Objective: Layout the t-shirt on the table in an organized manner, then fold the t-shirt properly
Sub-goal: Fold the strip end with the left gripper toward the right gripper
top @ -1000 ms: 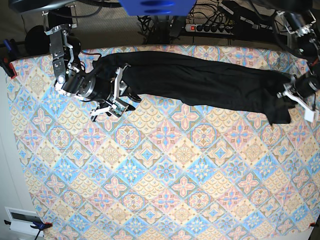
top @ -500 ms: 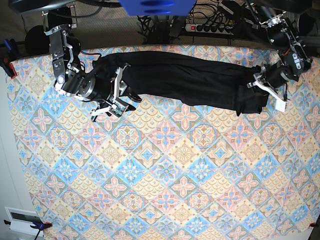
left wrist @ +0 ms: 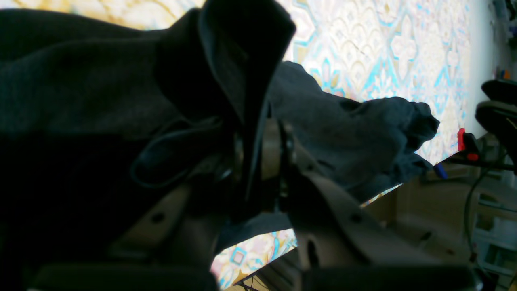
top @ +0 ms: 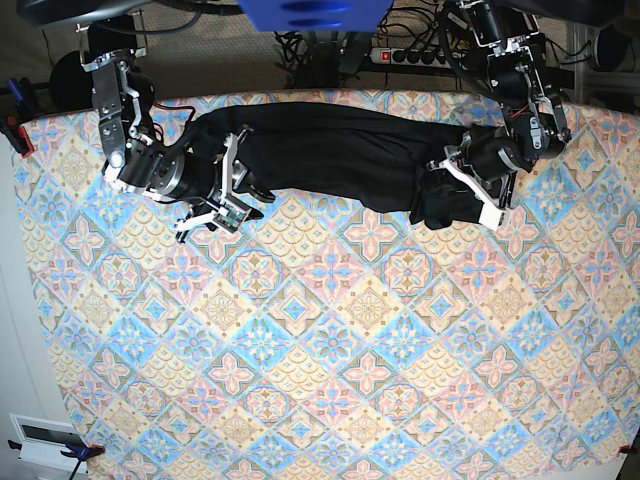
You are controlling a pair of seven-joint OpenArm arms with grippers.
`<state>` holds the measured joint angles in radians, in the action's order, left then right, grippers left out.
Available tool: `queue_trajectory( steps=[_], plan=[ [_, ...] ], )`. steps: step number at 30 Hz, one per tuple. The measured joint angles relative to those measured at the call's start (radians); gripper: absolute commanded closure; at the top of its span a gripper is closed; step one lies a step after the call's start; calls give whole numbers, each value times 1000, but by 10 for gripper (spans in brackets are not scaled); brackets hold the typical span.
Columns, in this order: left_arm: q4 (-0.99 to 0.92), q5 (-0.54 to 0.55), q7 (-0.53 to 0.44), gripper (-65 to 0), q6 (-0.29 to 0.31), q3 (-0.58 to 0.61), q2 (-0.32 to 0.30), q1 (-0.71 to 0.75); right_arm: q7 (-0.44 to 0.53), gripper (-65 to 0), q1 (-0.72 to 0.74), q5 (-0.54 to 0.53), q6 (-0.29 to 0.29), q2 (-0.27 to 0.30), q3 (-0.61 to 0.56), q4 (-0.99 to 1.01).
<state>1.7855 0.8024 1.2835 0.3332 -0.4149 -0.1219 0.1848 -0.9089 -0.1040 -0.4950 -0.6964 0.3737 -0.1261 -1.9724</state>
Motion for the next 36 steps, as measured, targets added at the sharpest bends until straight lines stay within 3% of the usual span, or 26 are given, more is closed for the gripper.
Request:
queue_trajectory(
  steps=[3, 7, 11, 14, 19, 22, 24, 30, 33, 36],
  plan=[
    [0, -23, 0, -16, -3, 49, -21, 4, 0, -166, 0, -1, 0, 0, 0, 0],
    [13, 41, 33, -122, -2, 114, -61, 4, 0, -166, 1, 0, 0, -1, 0, 0],
    [107, 243, 30, -266, 1, 17, -102, 46, 0, -166, 1, 0, 0, -2, 0, 0],
    [87, 281, 33, -332, -2, -76, -136, 45, -1, -166, 0, 0, 0, -2, 0, -1],
    [71, 282, 30, -323, 0, -127, -241, 73, 2, -166, -1, -1, 0, -2, 0, -2],
    [20, 203, 19, -311, 0, -91, -263, 82, 0, -166, -1, -2, 0, -2, 0, -5],
    [-19, 151, 26, -304, 1, -13, -259, 81, 0, -166, 0, -3, 0, -2, 0, -5],
    [-11, 139, 25, -279, 0, 229, -218, 69, 0, -166, -1, 0, 0, -1, 0, -6],
    [82, 246, 21, -260, 8, 302, -220, 82, 0, -166, -1, -1, -1, -3, 12, -6],
    [96, 283, 34, -243, 5, 324, -222, 95, -4, -166, -2, 0, 0, -2, 45, -7]
  ],
)
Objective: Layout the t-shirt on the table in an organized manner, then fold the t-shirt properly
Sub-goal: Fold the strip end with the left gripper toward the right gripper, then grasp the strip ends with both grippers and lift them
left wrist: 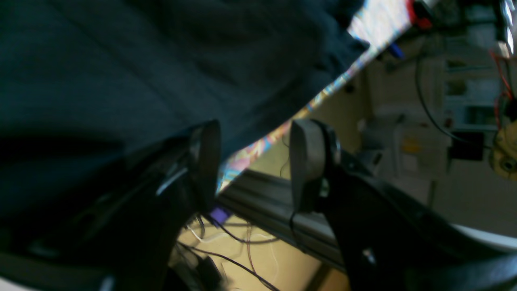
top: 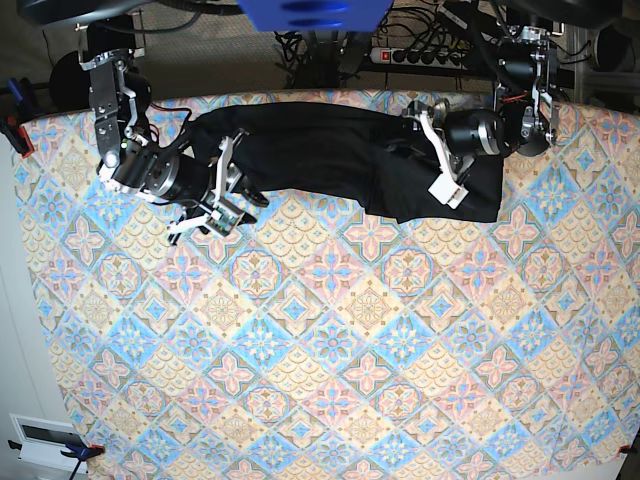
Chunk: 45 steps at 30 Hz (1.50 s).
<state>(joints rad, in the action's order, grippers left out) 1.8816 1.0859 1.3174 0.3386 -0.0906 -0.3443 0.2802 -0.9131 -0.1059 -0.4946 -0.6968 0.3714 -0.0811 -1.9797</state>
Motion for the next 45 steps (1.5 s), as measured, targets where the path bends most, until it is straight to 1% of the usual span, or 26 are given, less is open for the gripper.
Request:
queue_trajectory(
  steps=[3, 5, 7, 9, 12, 14, 17, 20, 23, 27, 34, 40, 45],
  plan=[
    [-4, 2, 0, -232, 2, -27, -35, 0, 12, -168, -52, -7, 0, 0, 82, -3],
    [-4, -1, -8, -230, -1, -77, -50, -1, -12, -169, -98, -1, 0, -3, 147, 1],
    [-4, 7, -7, -230, 1, -143, -61, 0, -23, -169, -128, 3, 0, -2, 206, 8],
    [-6, 7, -5, -230, 1, -233, -63, -1, -60, -173, -146, -6, 0, -3, 265, 16],
    [-61, 2, -18, -230, 0, -371, -64, -7, -130, -214, -167, -2, 0, -18, 323, 48],
    [-87, -4, -5, -230, 0, -403, -65, -5, -151, -232, -164, -12, 0, -40, 349, 79],
    [-119, 7, -5, -230, -1, -407, -61, -6, -196, -235, -163, -87, 0, -52, 380, 117],
    [-122, 4, -8, -230, -1, -407, -60, -6, -223, -238, -160, -169, 0, -54, 384, 190],
    [-122, 7, -8, -230, -1, -407, -59, -7, -234, -238, -162, -198, 1, -55, 383, 248],
    [-122, 7, -8, -230, -1, -407, -57, -5, -232, -238, -164, -268, 1, -55, 379, 261],
    [-123, 8, -8, -230, -1, -407, -57, -6, -251, -242, -179, -296, 1, -56, 378, 327],
    [-123, 10, -8, -230, -1, -407, -58, -6, -244, -315, -176, -301, 0, -69, 377, 347],
    [-123, 10, -8, -230, -1, -407, -57, -5, -224, -334, -169, -327, 0, -87, 380, 385]
  ],
)
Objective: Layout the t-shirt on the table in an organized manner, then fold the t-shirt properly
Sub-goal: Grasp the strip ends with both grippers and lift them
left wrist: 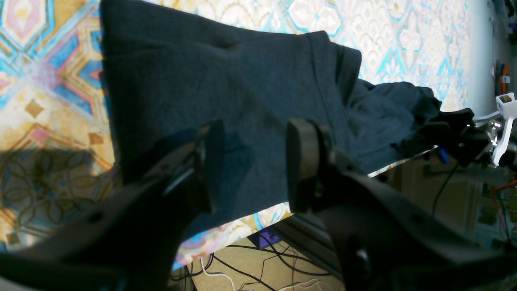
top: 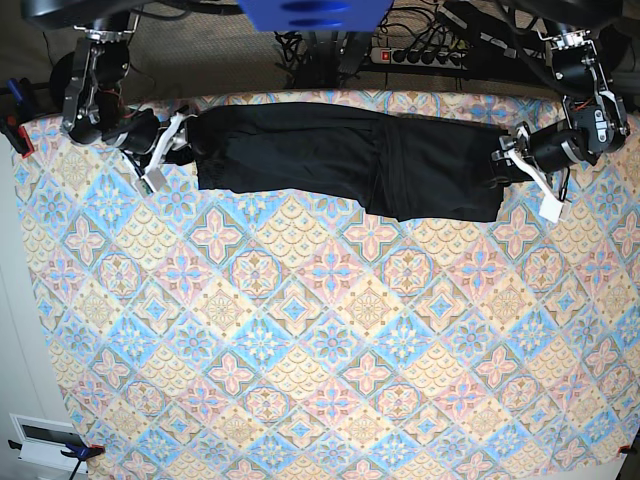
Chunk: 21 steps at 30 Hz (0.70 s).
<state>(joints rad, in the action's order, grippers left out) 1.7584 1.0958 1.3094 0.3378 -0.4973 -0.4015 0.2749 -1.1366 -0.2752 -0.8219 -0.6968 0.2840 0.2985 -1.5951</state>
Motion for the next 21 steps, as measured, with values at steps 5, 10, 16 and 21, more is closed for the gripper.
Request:
queue_trajectory(
  steps=[5, 10, 16, 21],
  plan=[
    [0, 0, 0, -230, 0, 0, 0, 0, 3, -334, 4, -55, 0, -13, 0, 20],
    [0, 0, 0, -230, 0, 0, 0, 0, 16, -333, 10, -65, 0, -9, -80, 20],
    [0, 0, 0, -230, 0, 0, 0, 0, 47, -332, 16, -104, -8, -49, -105, 82],
    [0, 0, 0, -230, 0, 0, 0, 0, 48, -218, 18, -98, -7, -68, -105, 90]
  ],
)
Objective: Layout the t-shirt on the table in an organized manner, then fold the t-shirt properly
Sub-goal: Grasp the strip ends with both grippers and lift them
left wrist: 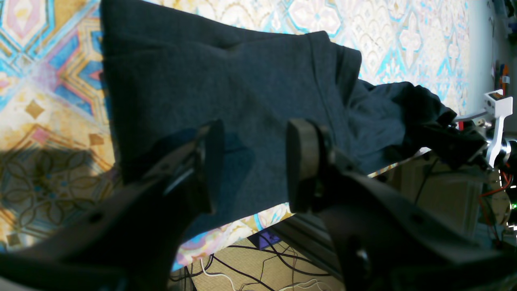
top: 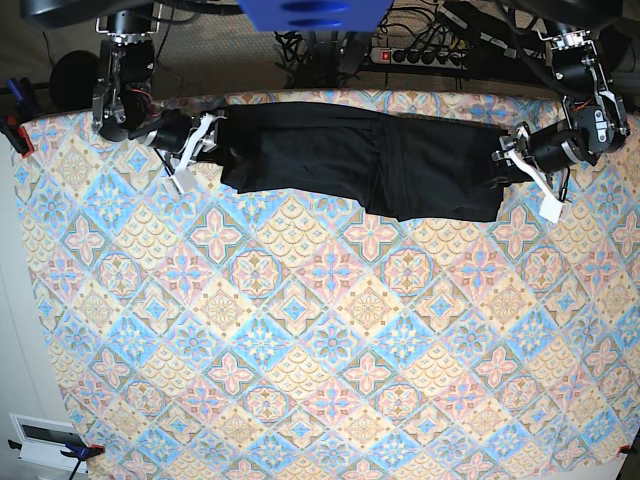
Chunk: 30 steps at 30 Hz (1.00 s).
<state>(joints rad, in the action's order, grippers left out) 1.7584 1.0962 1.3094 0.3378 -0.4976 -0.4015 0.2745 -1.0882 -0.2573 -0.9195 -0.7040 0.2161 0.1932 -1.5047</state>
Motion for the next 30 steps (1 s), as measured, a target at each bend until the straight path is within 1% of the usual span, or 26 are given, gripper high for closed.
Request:
queue_trajectory(
  steps=[4, 5, 7, 12, 14, 15, 17, 20, 22, 23, 25, 26, 28, 30],
  plan=[
    [0, 0, 0, -230, 0, 0, 0, 0, -17, -10, -3, 21, 1, -3, -1, 0],
    [0, 0, 0, -230, 0, 0, 0, 0, -14, 0, -3, 21, 1, -4, 3, 0],
    [0, 0, 0, -230, 0, 0, 0, 0, -11, -20, -5, 22, 1, -6, 19, 0],
    [0, 0, 0, -230, 0, -1, 0, 0, -11, 0, -11, 22, 0, -17, 90, 1],
    [0, 0, 0, -230, 0, -1, 0, -1, -27, 0, 16, 32, 1, -16, 136, 9],
    [0, 0, -1, -230, 1, -3, 9, -6, -35, 0, 45, 54, 2, -15, 150, 14],
    [-1, -8, 0, -230, 0, -6, 34, -21, -43, 0, 128, 84, 16, -5, 159, 20],
    [-1, -1, -1, -230, 0, 2, 39, -27, -1, 0, 187, 86, 7, 30, 168, 23],
    [-1, -15, -4, -230, -1, -2, 44, -27, -13, 0, 191, 150, 8, 37, 202, 47],
    [-1, -15, -4, -230, -1, -2, 51, -26, -47, 0, 196, 209, 13, 34, 216, 64],
    [-1, -10, 0, -230, 0, 2, 64, -26, -42, -1, 220, 238, 7, 48, 226, 71],
    [-1, -6, -1, -229, -1, 2, 66, -26, -44, -1, 245, 242, 9, 62, 225, 71],
    [-1, -27, -2, -225, -4, 1, 76, -26, -19, -1, 274, 231, 8, 86, 224, 50],
    [-1, -64, -8, -187, -4, 6, 98, -27, -16, -1, 273, 217, 8, 88, 224, 40]
  ],
)
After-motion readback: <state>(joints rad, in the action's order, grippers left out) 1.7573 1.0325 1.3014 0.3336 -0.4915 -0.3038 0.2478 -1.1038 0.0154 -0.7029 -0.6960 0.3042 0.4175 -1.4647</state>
